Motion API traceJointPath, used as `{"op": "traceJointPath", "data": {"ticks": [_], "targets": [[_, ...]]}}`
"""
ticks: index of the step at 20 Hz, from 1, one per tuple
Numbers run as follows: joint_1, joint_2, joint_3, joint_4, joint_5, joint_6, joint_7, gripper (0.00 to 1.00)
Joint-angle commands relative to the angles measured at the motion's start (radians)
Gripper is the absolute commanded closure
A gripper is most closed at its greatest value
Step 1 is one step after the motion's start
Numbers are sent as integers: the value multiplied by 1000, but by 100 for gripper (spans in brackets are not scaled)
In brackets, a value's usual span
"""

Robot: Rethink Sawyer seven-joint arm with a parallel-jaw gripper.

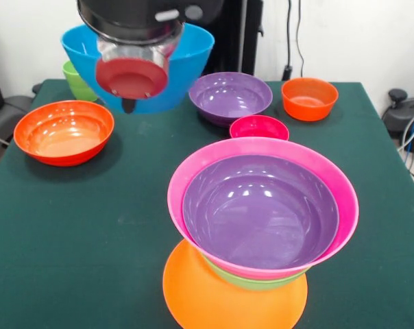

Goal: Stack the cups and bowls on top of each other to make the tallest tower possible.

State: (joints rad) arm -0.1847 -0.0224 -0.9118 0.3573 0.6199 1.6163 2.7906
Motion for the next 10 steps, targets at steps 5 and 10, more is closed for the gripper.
{"op": "traceJointPath", "data": {"ticks": [5, 10], "targets": [[-24, 144, -140, -186, 197, 90, 357, 100], [-38, 187, -270, -230, 324, 91, 420, 100]]}}
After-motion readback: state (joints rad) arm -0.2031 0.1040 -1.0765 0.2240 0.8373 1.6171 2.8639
